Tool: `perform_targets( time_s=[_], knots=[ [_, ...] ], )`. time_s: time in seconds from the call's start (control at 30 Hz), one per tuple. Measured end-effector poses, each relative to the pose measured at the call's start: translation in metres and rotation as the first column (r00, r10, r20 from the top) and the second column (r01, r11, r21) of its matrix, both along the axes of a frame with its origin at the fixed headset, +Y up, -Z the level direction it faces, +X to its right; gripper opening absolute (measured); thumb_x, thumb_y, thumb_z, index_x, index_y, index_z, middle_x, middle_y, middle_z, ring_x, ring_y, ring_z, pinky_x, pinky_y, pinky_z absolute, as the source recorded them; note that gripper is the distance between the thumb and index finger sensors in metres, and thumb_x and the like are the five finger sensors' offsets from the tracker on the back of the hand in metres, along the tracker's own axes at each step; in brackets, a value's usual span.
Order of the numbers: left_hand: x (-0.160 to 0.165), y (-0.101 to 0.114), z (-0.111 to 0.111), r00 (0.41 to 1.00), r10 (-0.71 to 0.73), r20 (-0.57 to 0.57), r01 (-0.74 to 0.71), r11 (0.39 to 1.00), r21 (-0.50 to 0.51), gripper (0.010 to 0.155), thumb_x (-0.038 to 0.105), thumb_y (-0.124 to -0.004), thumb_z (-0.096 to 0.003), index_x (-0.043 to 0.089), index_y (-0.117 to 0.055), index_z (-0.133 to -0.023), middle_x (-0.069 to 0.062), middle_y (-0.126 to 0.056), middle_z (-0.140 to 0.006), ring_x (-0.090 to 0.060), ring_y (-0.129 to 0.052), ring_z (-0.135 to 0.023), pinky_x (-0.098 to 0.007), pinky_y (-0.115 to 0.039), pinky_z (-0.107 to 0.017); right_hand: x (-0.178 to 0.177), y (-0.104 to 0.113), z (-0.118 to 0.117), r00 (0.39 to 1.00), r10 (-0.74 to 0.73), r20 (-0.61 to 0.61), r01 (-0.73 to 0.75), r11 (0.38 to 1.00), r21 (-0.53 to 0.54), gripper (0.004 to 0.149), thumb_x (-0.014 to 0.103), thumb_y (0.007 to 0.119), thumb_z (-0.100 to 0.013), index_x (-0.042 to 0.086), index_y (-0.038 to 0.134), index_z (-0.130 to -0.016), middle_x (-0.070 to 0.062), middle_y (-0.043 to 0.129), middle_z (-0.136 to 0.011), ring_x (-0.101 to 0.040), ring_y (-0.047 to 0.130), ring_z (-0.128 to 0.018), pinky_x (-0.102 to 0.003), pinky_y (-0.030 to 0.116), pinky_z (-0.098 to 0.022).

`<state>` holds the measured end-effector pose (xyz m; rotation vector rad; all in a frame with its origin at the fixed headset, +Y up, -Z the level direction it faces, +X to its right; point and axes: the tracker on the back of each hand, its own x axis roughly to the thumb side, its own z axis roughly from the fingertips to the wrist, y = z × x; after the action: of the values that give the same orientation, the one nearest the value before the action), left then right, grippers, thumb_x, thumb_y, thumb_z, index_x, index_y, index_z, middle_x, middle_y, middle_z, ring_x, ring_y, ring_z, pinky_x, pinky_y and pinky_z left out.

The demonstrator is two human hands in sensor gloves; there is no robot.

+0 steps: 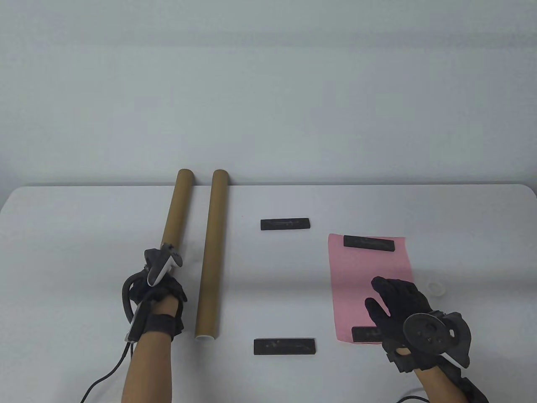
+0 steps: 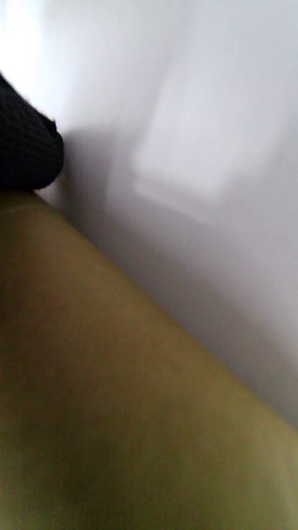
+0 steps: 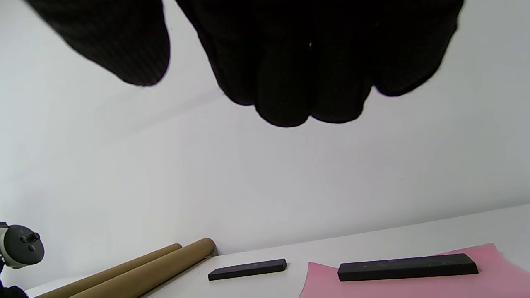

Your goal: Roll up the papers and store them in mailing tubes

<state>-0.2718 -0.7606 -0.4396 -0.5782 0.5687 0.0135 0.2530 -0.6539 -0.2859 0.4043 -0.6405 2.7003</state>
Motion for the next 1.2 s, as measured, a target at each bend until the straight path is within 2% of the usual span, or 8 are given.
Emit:
perform_targets(
  time_s=[0.2, 0.4, 0.5, 0.63, 0.77, 0.9, 1.07, 1.2],
  knots=[
    [-0.004, 0.003, 0.002, 0.994, 0.106, -0.021, -0.106, 0.994, -0.037, 0.105, 0.068, -0.069, -0.0377, 0.013, -0.009, -0.104, -0.013, -0.048, -0.106, -0.034, -0.076, -0.084, -0.043, -0.07, -0.062, 0.001, 0.002, 0.001, 1.0, 0.001, 0.004, -0.001, 1.0, 0.015, 0.062, 0.05, 0.079, -0.051, 0.005, 0.084, -0.093, -0.02, 0.092, -0.086, -0.05, 0.093, -0.078, -0.065, 0.077, -0.055],
    [-0.014, 0.014, 0.006, 0.971, 0.233, -0.052, -0.236, 0.971, -0.046, 0.11, 0.072, -0.067, -0.0365, 0.011, -0.002, -0.103, -0.018, -0.031, -0.112, -0.043, -0.057, -0.102, -0.053, -0.061, -0.072, 0.002, 0.002, 0.001, 1.0, -0.003, 0.002, 0.003, 1.0, 0.013, 0.062, 0.05, 0.079, -0.051, 0.005, 0.084, -0.094, -0.02, 0.092, -0.086, -0.05, 0.093, -0.078, -0.065, 0.077, -0.055],
    [-0.011, 0.038, 0.01, 0.984, 0.178, 0.012, -0.179, 0.981, 0.069, 0.11, 0.071, -0.066, -0.0368, 0.012, -0.001, -0.103, -0.02, -0.02, -0.114, -0.051, -0.035, -0.109, -0.059, -0.051, -0.076, 0.003, 0.004, 0.002, 1.0, -0.004, 0.005, 0.004, 1.0, 0.024, 0.062, 0.05, 0.079, -0.051, 0.005, 0.084, -0.094, -0.02, 0.092, -0.086, -0.05, 0.093, -0.078, -0.065, 0.077, -0.055],
    [0.01, 0.082, 0.019, 0.987, 0.066, 0.147, -0.103, 0.961, 0.257, 0.106, 0.069, -0.067, -0.0383, 0.016, -0.003, -0.105, -0.018, -0.014, -0.114, -0.052, -0.024, -0.11, -0.063, -0.041, -0.078, 0.004, 0.005, 0.002, 1.0, -0.01, 0.009, 0.01, 0.999, 0.034, 0.062, 0.05, 0.079, -0.051, 0.005, 0.084, -0.094, -0.02, 0.092, -0.086, -0.05, 0.093, -0.078, -0.065, 0.077, -0.055],
    [0.064, 0.128, 0.04, 0.927, -0.049, 0.371, -0.141, 0.873, 0.467, 0.1, 0.065, -0.07, -0.0397, 0.021, -0.011, -0.108, -0.013, -0.018, -0.116, -0.05, -0.025, -0.112, -0.062, -0.038, -0.079, 0.004, 0.004, 0.002, 1.0, -0.013, 0.009, 0.013, 0.999, 0.033, 0.062, 0.05, 0.079, -0.051, 0.005, 0.083, -0.094, -0.02, 0.092, -0.086, -0.05, 0.092, -0.078, -0.065, 0.077, -0.055],
    [0.139, 0.151, 0.06, 0.805, -0.16, 0.571, -0.195, 0.837, 0.511, 0.097, 0.065, -0.072, -0.0398, 0.023, -0.019, -0.109, -0.009, -0.027, -0.118, -0.047, -0.031, -0.113, -0.06, -0.039, -0.08, 0.004, 0.004, 0.002, 1.0, -0.008, 0.004, 0.008, 1.0, 0.028, 0.062, 0.05, 0.079, -0.051, 0.005, 0.083, -0.094, -0.02, 0.092, -0.087, -0.05, 0.092, -0.079, -0.066, 0.076, -0.055],
    [0.242, 0.135, 0.068, 0.608, -0.211, 0.766, -0.12, 0.929, 0.351, 0.098, 0.068, -0.07, -0.0397, 0.025, -0.016, -0.11, -0.006, -0.022, -0.12, -0.045, -0.027, -0.115, -0.061, -0.036, -0.08, 0.005, 0.006, 0.004, 1.0, -0.014, 0.004, 0.013, 0.999, 0.042, 0.062, 0.05, 0.079, -0.051, 0.005, 0.083, -0.094, -0.02, 0.092, -0.087, -0.05, 0.092, -0.079, -0.066, 0.076, -0.056],
    [0.303, 0.101, 0.054, 0.529, -0.173, 0.831, -0.074, 0.966, 0.248, 0.097, 0.069, -0.07, -0.0386, 0.028, -0.018, -0.11, -0.004, -0.025, -0.119, -0.043, -0.029, -0.115, -0.06, -0.037, -0.08, 0.005, 0.006, 0.004, 1.0, -0.017, 0.005, 0.016, 0.999, 0.044, 0.062, 0.05, 0.079, -0.051, 0.005, 0.083, -0.094, -0.02, 0.092, -0.087, -0.05, 0.092, -0.079, -0.066, 0.076, -0.056]
  ],
)
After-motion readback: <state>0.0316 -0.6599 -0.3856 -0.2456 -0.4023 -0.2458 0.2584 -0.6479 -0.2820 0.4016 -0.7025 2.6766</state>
